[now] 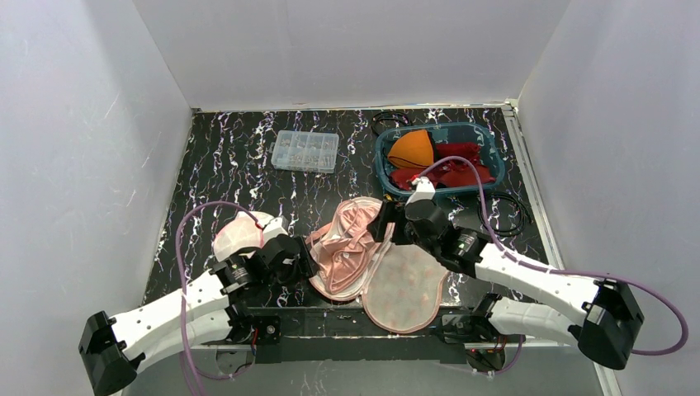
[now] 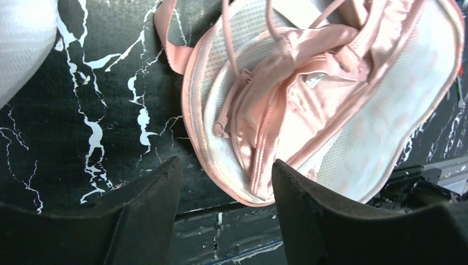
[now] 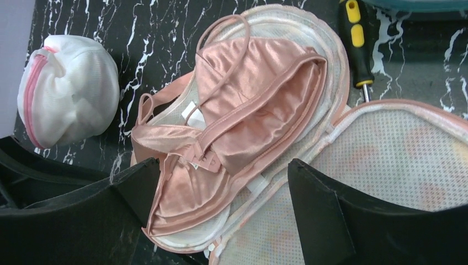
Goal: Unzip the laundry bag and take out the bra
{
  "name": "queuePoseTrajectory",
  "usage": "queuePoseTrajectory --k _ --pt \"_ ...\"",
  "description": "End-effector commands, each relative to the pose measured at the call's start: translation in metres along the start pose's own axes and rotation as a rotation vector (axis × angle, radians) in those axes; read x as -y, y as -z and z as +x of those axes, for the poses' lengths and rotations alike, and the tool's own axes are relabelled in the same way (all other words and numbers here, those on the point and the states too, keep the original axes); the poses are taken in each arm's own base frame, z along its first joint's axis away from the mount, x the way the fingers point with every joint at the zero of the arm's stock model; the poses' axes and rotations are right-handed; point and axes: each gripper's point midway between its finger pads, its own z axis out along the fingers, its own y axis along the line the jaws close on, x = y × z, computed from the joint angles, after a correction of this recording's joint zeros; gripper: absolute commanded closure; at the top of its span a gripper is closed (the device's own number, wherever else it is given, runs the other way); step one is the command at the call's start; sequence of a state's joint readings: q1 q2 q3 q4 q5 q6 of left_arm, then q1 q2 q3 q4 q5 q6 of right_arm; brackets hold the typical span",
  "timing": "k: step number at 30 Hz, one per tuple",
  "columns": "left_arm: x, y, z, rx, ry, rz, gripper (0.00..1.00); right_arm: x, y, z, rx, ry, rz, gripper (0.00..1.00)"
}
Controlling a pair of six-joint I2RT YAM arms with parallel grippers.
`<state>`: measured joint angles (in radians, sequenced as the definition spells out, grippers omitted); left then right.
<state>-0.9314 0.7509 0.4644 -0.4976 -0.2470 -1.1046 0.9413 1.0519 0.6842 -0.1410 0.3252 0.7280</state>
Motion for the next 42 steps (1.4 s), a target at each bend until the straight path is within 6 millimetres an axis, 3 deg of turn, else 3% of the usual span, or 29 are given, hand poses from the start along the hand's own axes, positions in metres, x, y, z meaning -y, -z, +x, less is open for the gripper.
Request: queuePoseTrajectory --k 1,4,9,18,30,42 --pt "-0.002 0.014 -0.003 -0.004 -0.083 0.002 0.41 0.004 0.003 0.013 -0.014 -0.103 -0.040 0.07" --pt "0.005 0.017 -0.001 -0.013 -0.078 0.052 0.41 -0.009 -0.001 0.012 0.030 -0.251 -0.140 0.08" --pt "0.007 0.018 0.001 -0.014 -0.069 0.085 0.41 -0.012 -0.015 0.022 0.016 -0.366 -0.161 0.11" --pt "0.004 0.014 0.005 -0.024 -0.071 0.080 0.42 -0.006 -0.036 0.045 -0.054 -0.414 -0.109 0.16" --pt "0.000 0.011 0.010 -0.035 -0.063 0.075 0.42 -0.008 -0.048 0.062 -0.117 -0.447 -0.104 0.18" --pt "-0.001 0.007 0.014 -0.049 -0.050 0.073 0.43 -0.016 -0.060 0.065 -0.111 -0.535 -0.146 0.28"
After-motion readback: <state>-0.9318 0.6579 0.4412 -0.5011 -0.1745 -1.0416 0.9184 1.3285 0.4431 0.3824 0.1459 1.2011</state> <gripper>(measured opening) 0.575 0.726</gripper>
